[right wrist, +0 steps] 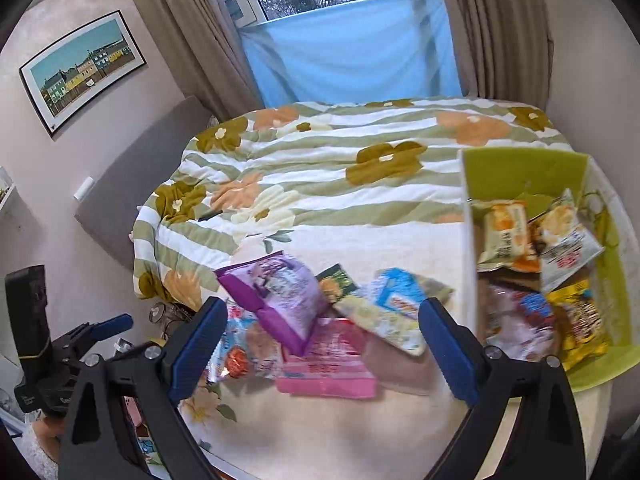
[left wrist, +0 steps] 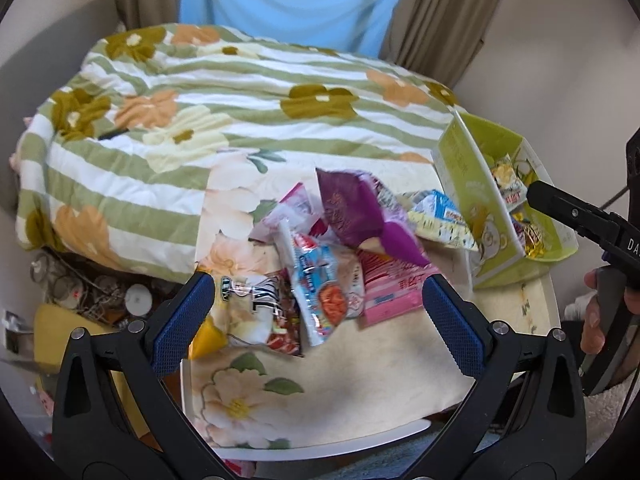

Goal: Organize snacks
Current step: 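Move both tools back toward the remaining snack pile, then grasp the blue OISHI packet with the left tool while the right tool grasps the purple bag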

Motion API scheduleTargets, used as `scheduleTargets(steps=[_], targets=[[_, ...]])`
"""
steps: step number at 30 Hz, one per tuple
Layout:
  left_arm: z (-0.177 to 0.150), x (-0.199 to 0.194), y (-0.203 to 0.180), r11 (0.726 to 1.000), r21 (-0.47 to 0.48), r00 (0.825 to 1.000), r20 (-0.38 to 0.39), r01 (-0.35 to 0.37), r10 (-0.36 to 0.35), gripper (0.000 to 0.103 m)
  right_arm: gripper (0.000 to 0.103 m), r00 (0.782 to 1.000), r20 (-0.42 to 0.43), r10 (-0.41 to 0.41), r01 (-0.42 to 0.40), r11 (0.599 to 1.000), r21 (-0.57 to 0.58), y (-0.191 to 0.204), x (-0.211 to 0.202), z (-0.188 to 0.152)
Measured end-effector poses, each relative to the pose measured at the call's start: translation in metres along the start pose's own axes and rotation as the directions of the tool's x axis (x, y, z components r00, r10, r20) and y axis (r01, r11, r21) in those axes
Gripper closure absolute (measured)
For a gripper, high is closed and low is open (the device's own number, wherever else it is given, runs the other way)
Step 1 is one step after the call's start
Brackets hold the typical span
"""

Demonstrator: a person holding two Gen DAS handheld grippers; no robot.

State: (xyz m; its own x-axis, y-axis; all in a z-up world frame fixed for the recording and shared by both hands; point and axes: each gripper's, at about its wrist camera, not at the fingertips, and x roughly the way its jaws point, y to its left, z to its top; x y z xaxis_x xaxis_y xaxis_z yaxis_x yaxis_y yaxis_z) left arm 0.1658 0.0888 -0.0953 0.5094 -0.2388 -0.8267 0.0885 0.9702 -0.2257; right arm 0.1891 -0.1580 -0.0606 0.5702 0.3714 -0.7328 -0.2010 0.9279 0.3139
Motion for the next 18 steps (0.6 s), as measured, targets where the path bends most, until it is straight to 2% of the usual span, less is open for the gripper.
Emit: scheduleTargets(steps=[5, 9, 18], targets=[[0.004, 0.029, 0.017, 0.997, -0.003, 0.995, -0.057, 0.081, -0.081, 0.001, 0.008, 0.999, -0.036, 0.013, -0.013, 1.0, -0.011, 0.018, 0.025, -0.004], [0.004, 0.056, 0.019, 0.99, -0.03, 0.984, -0.111, 0.135, -0.137, 0.001, 0.008, 0.996, -0.085, 0.027, -0.031, 0.999, -0.042, 0.028, 0.044, -0.007], [0.003, 0.106, 0.018, 0.986, -0.093, 0.973, -0.171, 0.138, -0.153, 0.003, 0.008, 0.977, -0.206, 0.057, -0.075, 0.994, -0.084, 0.037, 0.102, -0.006]])
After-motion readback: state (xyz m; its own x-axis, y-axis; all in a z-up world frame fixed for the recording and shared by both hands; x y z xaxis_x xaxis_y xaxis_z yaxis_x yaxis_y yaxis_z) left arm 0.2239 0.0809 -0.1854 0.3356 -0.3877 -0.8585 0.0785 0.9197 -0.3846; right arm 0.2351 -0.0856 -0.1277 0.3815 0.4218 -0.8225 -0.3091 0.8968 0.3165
